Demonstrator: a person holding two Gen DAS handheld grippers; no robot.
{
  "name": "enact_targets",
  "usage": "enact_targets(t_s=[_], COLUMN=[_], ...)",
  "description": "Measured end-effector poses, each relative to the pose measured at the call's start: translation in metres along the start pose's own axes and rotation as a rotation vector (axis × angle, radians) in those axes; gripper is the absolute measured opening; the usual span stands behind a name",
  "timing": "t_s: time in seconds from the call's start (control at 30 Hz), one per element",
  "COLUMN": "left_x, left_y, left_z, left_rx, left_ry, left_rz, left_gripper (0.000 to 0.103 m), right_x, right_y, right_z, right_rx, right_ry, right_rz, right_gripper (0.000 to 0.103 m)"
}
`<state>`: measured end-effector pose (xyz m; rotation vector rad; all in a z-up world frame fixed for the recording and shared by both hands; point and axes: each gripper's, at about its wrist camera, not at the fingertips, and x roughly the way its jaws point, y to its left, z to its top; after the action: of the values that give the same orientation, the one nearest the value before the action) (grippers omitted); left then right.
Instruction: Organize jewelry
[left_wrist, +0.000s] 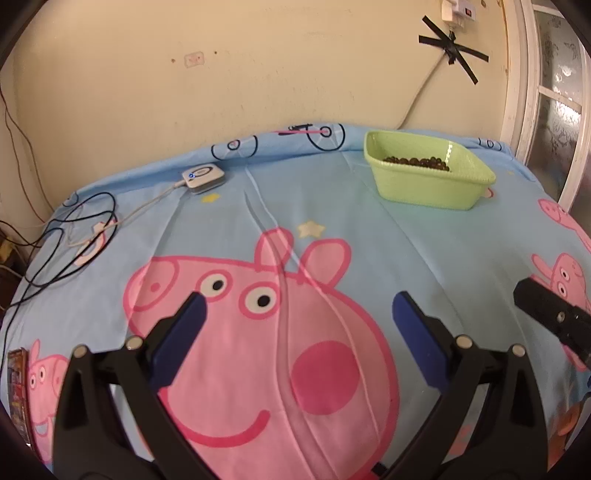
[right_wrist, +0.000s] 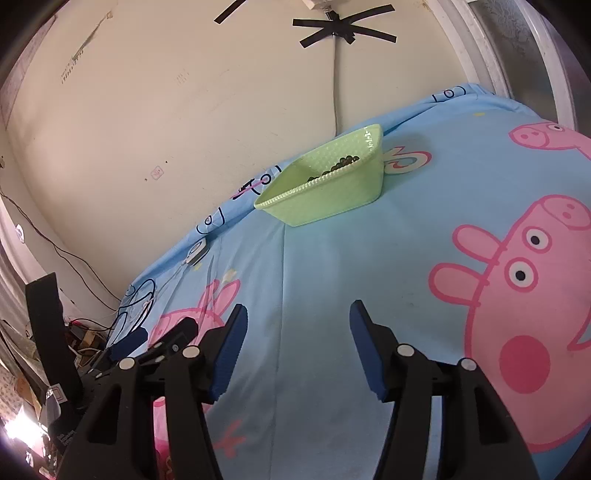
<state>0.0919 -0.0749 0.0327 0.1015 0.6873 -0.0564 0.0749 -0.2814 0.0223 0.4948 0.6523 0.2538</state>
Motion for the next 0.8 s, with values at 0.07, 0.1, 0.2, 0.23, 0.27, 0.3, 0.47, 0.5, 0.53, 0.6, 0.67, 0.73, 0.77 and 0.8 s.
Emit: enact_targets(t_s=[0.07,0.1,0.2,0.23,0.27,0.3,0.47,0.5,0.53,0.6,0.67,0.73,0.77,0.8], left_x=[0.0013,0.0021,0.0046,0.0047,0.0045,0.0045,0.0039,0.0046,0.0050,0.0056,0.0067,0.0079,0.0083,0.0087], left_y=[-0.0006,-0.0007,-0.0009,-0.0007,-0.0005,-0.0003,0.0002,0.0005,0.0005,0.0005,0.0002,0.0000,0.0002,0.0006], left_z=[0.0000,0.0000,-0.0005,-0.0007,-0.0008,-0.0005,-0.0017,-0.0021,-0.0024,-0.0029,-0.0032,-0.0033,-0.0033,-0.0030], left_rx=[0.007,0.009,0.013,0.013,0.013,0.013,0.004,0.002,0.000,0.000,0.001,0.000,-0.002,-0.005], left_ry=[0.009,0.014,0.031,0.032,0.033,0.033,0.046,0.052,0.056,0.059,0.064,0.070,0.072,0.073], left_rz=[0.007,0.008,0.004,0.003,0.001,0.000,-0.018,-0.029,-0.034,-0.024,-0.019,-0.017,-0.015,-0.016], left_gripper=[0.097,0.097,0.097,0.097,0.097,0.097,0.097,0.097,0.097,0.097,0.097,0.097,0.097,0.097], right_x=[-0.0005,-0.0004,0.0001,-0.0001,-0.0002,-0.0001,0.0004,0.0006,0.0007,0.0008,0.0011,0.0012,0.0014,0.0013], right_y=[-0.0010,-0.0012,-0.0017,-0.0019,-0.0020,-0.0019,-0.0021,-0.0022,-0.0023,-0.0021,-0.0027,-0.0026,-0.0026,-0.0027], right_z=[0.0002,0.0003,0.0005,0.0008,0.0007,0.0007,0.0010,0.0011,0.0012,0.0011,0.0015,0.0015,0.0015,0.0015], right_rx=[0.003,0.004,0.008,0.009,0.010,0.010,0.010,0.010,0.009,0.009,0.010,0.010,0.009,0.009], right_ry=[0.001,0.002,0.005,0.005,0.004,0.004,0.004,0.004,0.005,0.005,0.005,0.005,0.006,0.006], right_rz=[0.004,0.005,0.008,0.009,0.010,0.009,0.008,0.008,0.009,0.008,0.007,0.007,0.008,0.008], right_gripper=[0.034,0.034,0.035,0.035,0.035,0.035,0.036,0.036,0.036,0.036,0.036,0.036,0.036,0.036])
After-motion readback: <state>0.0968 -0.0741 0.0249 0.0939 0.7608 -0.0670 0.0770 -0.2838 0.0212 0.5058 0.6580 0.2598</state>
